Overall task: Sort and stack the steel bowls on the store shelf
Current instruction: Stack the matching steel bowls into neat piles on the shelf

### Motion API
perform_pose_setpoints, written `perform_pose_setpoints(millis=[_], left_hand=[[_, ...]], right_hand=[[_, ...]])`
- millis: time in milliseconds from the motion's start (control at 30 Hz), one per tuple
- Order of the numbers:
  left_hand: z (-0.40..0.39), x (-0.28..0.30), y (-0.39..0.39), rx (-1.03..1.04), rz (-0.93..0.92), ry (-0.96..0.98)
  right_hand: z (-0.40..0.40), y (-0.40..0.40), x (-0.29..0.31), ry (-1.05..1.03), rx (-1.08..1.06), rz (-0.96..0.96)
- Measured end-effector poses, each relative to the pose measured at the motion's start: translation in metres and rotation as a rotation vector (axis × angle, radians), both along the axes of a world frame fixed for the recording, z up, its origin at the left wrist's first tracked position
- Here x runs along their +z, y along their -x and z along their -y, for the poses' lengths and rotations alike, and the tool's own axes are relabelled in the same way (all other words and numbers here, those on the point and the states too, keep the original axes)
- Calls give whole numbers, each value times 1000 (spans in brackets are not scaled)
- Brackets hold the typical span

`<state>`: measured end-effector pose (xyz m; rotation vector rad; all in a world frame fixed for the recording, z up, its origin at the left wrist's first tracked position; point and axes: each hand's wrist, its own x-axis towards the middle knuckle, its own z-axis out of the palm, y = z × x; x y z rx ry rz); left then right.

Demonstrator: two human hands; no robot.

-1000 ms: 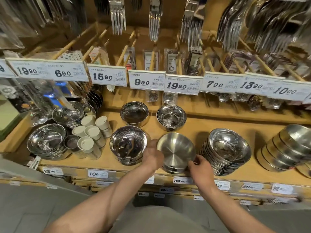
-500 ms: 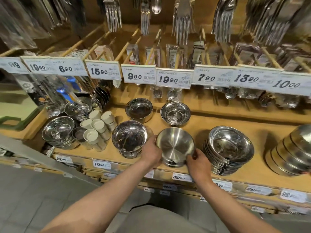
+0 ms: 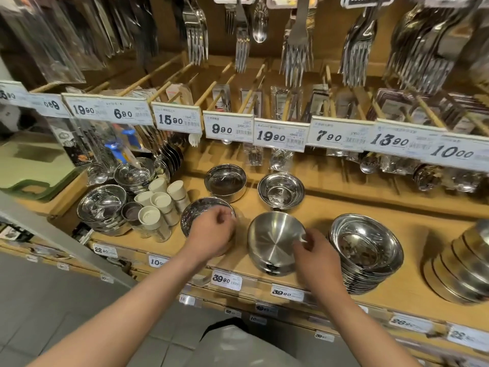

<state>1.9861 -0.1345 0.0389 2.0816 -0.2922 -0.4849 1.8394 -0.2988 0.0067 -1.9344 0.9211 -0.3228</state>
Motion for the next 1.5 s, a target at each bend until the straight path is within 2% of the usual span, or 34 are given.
perform_pose_setpoints(millis=[100,333,533,700,833,1000,1133,1500], left_hand=[[-10,14,-23,79,-57,117],[-38,9,-71,165,-92,145],[-69,5,-111,172,-173,99],[-83,-2,-131,198,-194,-4],[-90,-9,-143,145,-185,-47],[-93,-10,-156,176,-243,33],[-90,-12,-160,179,-274,65],[-69,-7,-146,165,-317,87]], right_hand=[[0,-23,17,-75,19,39],[1,-84,15,-152,94,-24],[-1,-169,-5,-268,95,-72],[3,-243,-31,-203,31,-201],[5,-275,-59,-368,8,-300],[7,-286,-73,-605,-162,-266],[6,-276,-60,-562,-194,-237],[22,-208,18,-698,-198,-65]])
